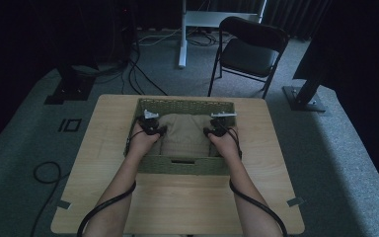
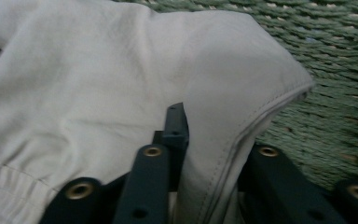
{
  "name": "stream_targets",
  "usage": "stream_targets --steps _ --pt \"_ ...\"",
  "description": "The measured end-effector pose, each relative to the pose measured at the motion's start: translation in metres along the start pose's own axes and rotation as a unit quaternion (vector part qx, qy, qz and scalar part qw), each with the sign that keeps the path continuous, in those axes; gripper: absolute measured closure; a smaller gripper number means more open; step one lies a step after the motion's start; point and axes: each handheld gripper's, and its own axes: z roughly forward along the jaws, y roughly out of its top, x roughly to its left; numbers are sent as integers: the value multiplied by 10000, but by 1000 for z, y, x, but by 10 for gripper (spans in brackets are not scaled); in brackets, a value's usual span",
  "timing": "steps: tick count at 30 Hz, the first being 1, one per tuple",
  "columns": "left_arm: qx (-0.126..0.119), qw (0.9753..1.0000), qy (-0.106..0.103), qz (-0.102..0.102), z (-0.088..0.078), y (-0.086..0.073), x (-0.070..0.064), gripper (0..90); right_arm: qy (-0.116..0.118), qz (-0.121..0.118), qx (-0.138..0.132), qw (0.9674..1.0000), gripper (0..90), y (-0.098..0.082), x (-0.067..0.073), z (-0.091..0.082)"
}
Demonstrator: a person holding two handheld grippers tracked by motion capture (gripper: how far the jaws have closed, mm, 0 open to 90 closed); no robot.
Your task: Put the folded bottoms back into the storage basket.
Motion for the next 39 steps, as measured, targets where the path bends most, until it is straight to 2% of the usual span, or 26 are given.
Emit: stream_targets --steps 1,3,4,5,8,9,10,12,14,17,18,24,26,35,36,38,39 --pt "74 9999 92 -4 2 -1 0 613 -35 -27 29 10000 665 0 0 1" --pt "110 9996 276 42 5 -3 0 452 25 -60 90 9999 508 -1 -2 4" --pt "137 9993 341 47 5 -3 1 386 37 -77 84 9999 467 -2 -4 5" --pt "132 9992 377 6 5 -3 3 362 -4 -120 58 9999 447 -2 -6 5" --pt "24 9995 319 73 3 -1 3 294 50 -43 -161 9998 286 0 -8 4" --pt "10 9994 332 49 2 -1 3 292 67 -96 -287 9995 263 2 -9 3" --pt "-22 9993 359 44 1 0 2 266 68 -108 -303 9995 250 2 -10 3" --pt "-139 9994 318 50 -1 3 1 224 216 -95 -270 9994 220 3 -10 1" --pt "-246 9993 263 77 -4 6 -1 213 209 -169 -326 9991 217 4 -9 -1" --pt "-314 9991 256 137 -7 8 -2 213 277 -124 -444 9986 213 7 -8 -4" --pt "-430 9988 213 97 -11 12 -4 213 308 -115 -458 9984 210 7 -7 -5" --pt "-549 9981 213 159 -17 18 -7 213 380 -200 -647 9970 190 15 -1 -12" --pt "-590 9980 134 178 -21 21 -10 207 414 -242 -722 9962 186 19 1 -17" --pt "-864 9961 -19 173 -38 36 -20 194 445 -343 -839 9949 185 26 3 -29" --pt "-901 9958 -41 175 -44 39 -22 194 457 -358 -854 9947 186 27 4 -31" --pt "-1019 9946 -24 181 -50 42 -24 194 471 -528 -813 9942 185 29 6 -36" --pt "-1039 9944 -44 187 -53 44 -26 194 471 -528 -813 9942 185 29 6 -36"
